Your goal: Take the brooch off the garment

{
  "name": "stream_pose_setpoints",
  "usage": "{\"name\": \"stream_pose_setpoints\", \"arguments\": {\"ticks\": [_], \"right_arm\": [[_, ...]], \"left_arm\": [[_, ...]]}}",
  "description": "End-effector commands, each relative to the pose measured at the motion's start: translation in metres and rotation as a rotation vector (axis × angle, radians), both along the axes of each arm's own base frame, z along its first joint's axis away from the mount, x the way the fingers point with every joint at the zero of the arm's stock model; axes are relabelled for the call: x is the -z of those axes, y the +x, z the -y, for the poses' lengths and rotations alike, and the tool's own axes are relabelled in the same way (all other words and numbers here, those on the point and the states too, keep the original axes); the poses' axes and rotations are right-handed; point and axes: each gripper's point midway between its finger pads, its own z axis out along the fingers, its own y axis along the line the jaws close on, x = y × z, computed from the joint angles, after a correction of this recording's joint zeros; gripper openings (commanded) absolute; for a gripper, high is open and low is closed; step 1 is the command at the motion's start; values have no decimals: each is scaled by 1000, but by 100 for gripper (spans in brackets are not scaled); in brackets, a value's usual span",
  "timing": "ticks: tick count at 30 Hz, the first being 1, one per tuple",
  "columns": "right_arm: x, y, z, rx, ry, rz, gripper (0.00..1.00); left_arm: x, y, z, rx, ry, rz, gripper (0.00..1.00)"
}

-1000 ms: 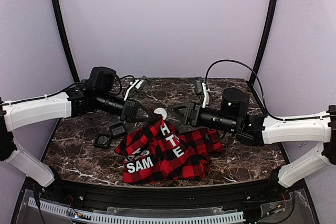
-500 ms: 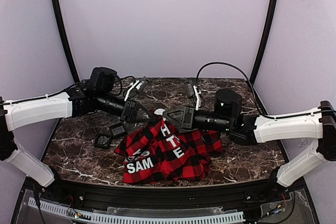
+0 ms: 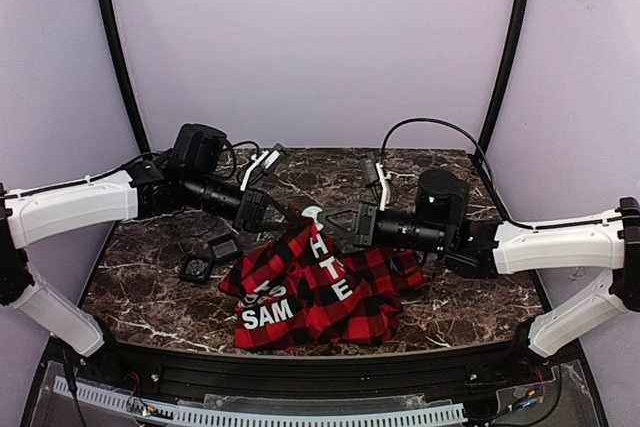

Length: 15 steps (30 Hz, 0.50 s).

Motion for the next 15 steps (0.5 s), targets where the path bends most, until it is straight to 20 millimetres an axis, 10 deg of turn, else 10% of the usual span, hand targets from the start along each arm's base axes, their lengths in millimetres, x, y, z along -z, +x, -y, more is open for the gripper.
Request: {"name": "stream_pose_setpoints", "arguments": {"ticks": [1, 15], "right_arm": [[12, 8, 24, 101, -66, -16, 0], [12, 26, 56, 265, -277, 20, 0]], "left_arm": [[3, 19, -11, -81, 51, 35, 12], [0, 17, -11, -73, 25, 42, 70]]}}
